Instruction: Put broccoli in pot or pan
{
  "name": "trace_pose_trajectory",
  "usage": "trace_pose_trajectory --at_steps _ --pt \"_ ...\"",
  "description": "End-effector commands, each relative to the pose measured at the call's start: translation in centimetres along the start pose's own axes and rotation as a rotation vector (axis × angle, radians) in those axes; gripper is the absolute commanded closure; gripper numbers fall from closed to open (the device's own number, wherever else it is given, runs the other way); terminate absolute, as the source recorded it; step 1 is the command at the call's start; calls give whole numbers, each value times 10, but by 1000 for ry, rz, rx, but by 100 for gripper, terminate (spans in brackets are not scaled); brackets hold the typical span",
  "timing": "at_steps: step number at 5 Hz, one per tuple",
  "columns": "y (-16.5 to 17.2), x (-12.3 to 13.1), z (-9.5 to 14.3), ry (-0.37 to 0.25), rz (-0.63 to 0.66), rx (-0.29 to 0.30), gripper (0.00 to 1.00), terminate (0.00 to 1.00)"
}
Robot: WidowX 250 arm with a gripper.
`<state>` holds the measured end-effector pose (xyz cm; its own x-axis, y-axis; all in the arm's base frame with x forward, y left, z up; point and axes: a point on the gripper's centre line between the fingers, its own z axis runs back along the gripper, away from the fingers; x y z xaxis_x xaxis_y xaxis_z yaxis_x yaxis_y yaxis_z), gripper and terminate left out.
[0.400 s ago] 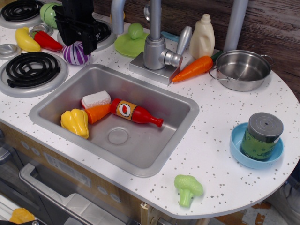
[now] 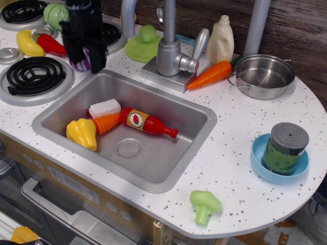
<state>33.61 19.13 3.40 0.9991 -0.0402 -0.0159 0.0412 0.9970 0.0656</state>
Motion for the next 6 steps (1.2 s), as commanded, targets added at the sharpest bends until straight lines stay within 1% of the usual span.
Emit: trace_pose_trajectory --at_steps 1,2,3,4,5,6 --pt "13 -63 70 -31 213 182 0 0" --pt "-24 -100 76 -47 281 134 0 0" --pt "-74 -103 74 -76 295 83 0 0" --pt "-124 -97 76 -86 232 53 0 0" --pt "-174 -94 72 -98 202 80 0 0" --pt "-224 -89 80 -72 196 69 0 0"
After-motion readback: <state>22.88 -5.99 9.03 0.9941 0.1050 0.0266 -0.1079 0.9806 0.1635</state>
